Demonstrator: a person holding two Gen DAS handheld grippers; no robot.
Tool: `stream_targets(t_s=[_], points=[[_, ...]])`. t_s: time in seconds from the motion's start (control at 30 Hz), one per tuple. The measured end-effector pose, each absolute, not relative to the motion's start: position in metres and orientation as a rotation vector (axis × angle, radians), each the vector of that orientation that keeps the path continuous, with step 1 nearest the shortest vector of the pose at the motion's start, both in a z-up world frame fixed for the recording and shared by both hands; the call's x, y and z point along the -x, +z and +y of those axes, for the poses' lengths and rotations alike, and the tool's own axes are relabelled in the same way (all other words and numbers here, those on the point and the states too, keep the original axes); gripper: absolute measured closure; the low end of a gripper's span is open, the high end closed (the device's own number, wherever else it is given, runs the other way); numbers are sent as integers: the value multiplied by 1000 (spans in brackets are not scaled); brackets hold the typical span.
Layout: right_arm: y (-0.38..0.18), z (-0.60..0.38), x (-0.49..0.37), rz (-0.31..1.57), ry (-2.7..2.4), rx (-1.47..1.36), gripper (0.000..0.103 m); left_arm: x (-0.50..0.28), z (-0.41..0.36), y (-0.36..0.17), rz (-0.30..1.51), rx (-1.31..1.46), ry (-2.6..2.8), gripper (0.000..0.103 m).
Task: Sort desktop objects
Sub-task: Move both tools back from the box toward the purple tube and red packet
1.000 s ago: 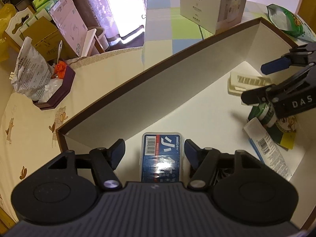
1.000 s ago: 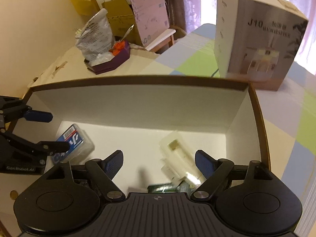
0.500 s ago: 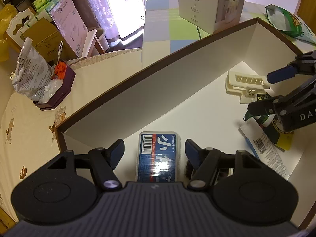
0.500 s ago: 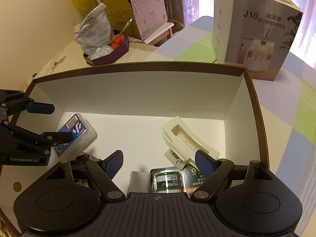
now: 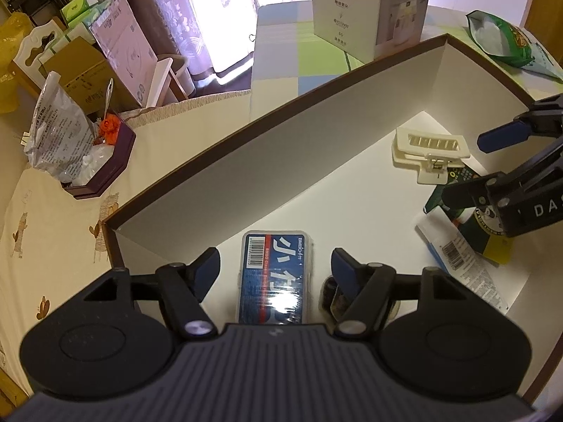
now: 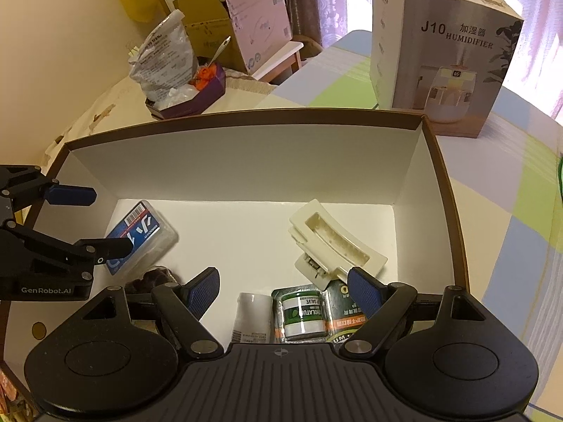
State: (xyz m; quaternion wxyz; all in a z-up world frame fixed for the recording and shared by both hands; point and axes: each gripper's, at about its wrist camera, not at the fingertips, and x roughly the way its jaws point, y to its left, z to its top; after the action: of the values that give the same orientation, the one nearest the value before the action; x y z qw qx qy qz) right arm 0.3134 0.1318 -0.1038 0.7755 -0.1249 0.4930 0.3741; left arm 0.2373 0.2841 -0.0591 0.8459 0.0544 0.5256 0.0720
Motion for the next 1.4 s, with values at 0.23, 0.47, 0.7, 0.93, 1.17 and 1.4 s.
stream_targets(t_s=[0.23,0.47,0.7,0.93,1.17,1.4], points=[[-95,124,-303,1058,799,261,18,-228,275,-51,1092,-118,158,31],[-82,107,-288,1026,797,237,17,-214,263,-39,1063,-117,180,21],[-66,84,-271,988,805,230,17,-199,248,-26,1044,-116,217,14],[-55,63,-254,965,818,217,17,-180,225,-11,1020,-115,256,10],[-44,39,-243,923,836,197,0,-165,204,1,998,-114,280,7],[-30,15,-235,896,854,172,0,-150,185,11,979,-107,298,7]])
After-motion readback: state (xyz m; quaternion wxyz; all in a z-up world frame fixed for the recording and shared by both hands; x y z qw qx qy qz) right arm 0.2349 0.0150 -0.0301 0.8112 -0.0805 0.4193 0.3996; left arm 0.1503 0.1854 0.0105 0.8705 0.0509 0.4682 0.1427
